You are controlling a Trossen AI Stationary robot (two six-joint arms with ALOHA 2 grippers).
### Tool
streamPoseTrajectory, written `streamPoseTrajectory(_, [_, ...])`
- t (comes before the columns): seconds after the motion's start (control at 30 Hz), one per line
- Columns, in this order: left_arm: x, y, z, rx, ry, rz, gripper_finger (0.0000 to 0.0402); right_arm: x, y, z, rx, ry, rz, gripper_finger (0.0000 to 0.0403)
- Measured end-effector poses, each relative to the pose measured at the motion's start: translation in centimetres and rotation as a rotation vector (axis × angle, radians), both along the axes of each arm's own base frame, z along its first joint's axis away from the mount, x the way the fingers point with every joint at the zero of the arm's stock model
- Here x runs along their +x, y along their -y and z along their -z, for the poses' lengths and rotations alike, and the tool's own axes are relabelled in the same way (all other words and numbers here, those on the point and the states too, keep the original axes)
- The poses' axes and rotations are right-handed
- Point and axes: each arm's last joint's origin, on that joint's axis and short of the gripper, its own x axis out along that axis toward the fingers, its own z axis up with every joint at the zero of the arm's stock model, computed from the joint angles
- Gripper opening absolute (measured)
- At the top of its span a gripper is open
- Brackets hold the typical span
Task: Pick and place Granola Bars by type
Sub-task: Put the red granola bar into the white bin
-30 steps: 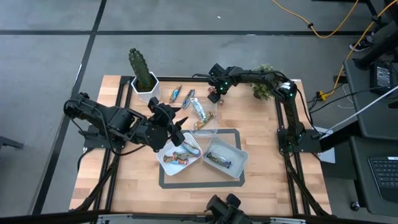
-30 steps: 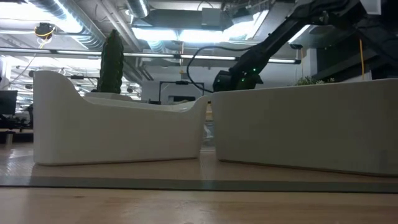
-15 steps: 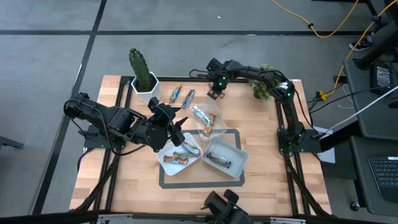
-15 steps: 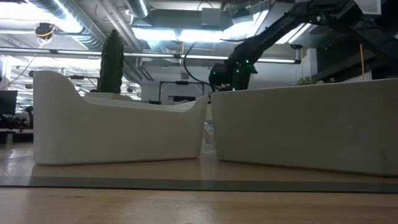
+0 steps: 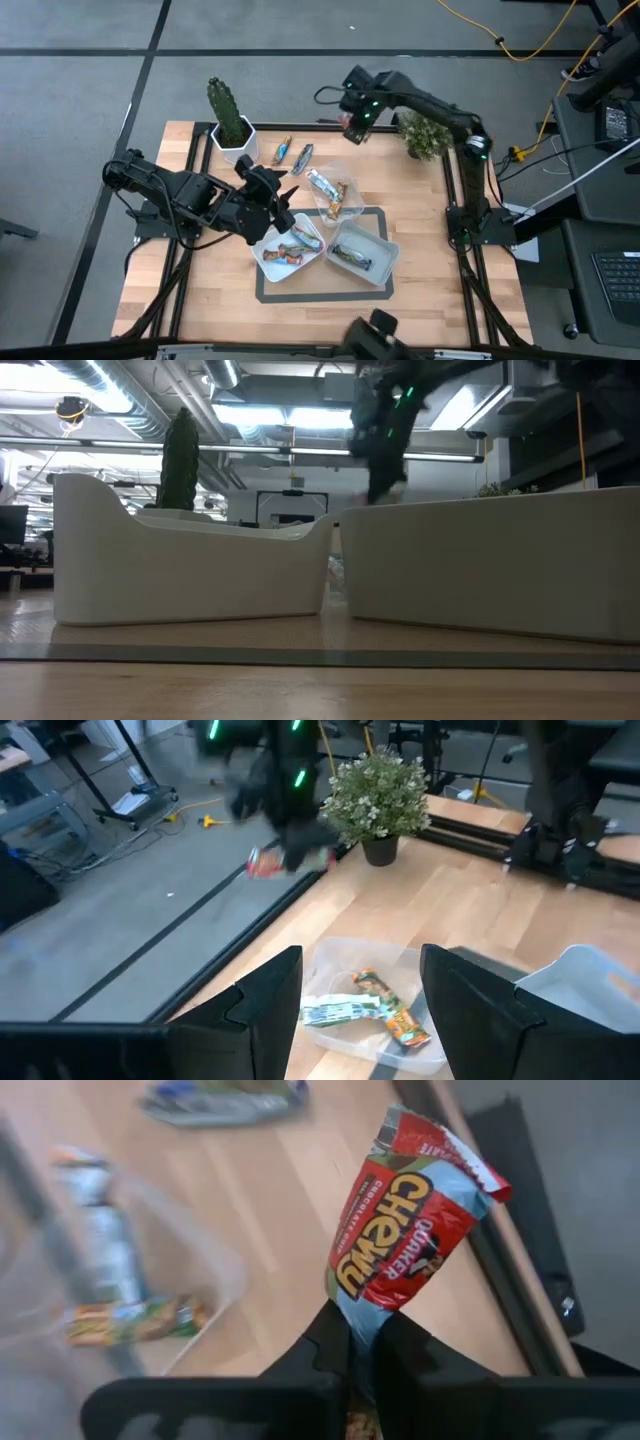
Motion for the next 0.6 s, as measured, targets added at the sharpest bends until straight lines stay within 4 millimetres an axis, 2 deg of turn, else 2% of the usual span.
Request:
streamPoseTrajectory(0.13, [-0.2, -0.1, 0.2, 0.014, -0.029, -0.006, 0.0196, -2.7, -2.8, -5.7, -0.036, 0.127, -0.045, 0.0025])
streamPoseTrajectory(0.33, [-0.4, -0.2, 0.3, 0.033, -0.043, -0.016, 0.0196, -7.7, -9.0, -13.8, -0.087, 0.385, -0.179, 0.0043])
streamPoseTrajectory(0.47, [-0.4, -0.2, 0.2, 0.061, -0.034, -0.040, 0.0196, -10.9, -12.7, -17.0, -0.103, 0.511, -0.272, 0.0027])
streamPoseTrajectory(0.6, [-0.4, -0.4, 0.2, 0.094, -0.042, -0.053, 0.0196, -13.5, -15.7, -18.2, -0.121, 0.586, -0.375, 0.0025])
